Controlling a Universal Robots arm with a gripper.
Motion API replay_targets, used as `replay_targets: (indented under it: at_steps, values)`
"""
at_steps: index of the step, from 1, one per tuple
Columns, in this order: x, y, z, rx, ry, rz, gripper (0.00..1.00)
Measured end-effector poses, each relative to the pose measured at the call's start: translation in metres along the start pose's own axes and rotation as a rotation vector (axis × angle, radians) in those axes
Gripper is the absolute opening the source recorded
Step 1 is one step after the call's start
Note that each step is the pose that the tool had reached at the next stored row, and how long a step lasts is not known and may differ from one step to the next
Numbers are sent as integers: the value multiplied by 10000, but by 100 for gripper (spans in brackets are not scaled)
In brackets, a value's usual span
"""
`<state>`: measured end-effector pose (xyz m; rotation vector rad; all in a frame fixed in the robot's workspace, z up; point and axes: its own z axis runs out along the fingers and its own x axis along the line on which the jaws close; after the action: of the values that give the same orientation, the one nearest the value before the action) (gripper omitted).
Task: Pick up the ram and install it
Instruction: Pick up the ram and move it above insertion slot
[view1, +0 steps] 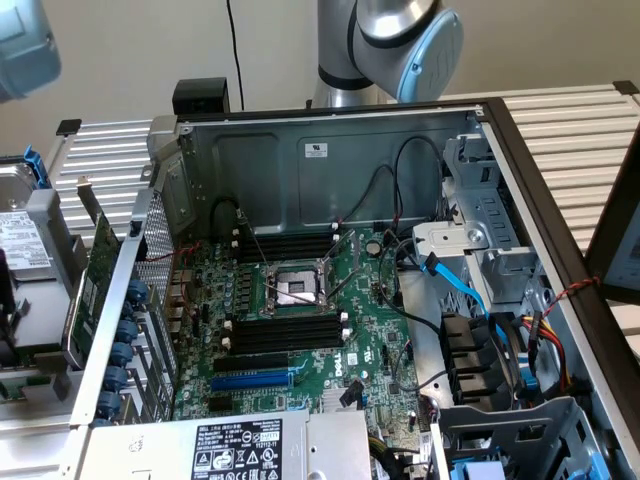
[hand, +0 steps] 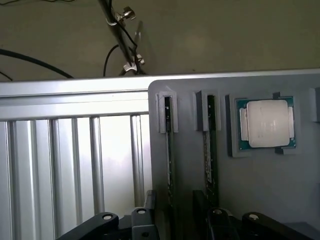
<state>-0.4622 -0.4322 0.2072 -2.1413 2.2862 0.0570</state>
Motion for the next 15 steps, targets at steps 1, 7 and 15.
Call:
replay_targets:
  at_steps: [1,7,15]
  values:
    - [0,-1,7,0,0,0,42]
    - [7,-4,64,0,-1,-2,34]
    - [41,-4,-39,-2,1,12,12]
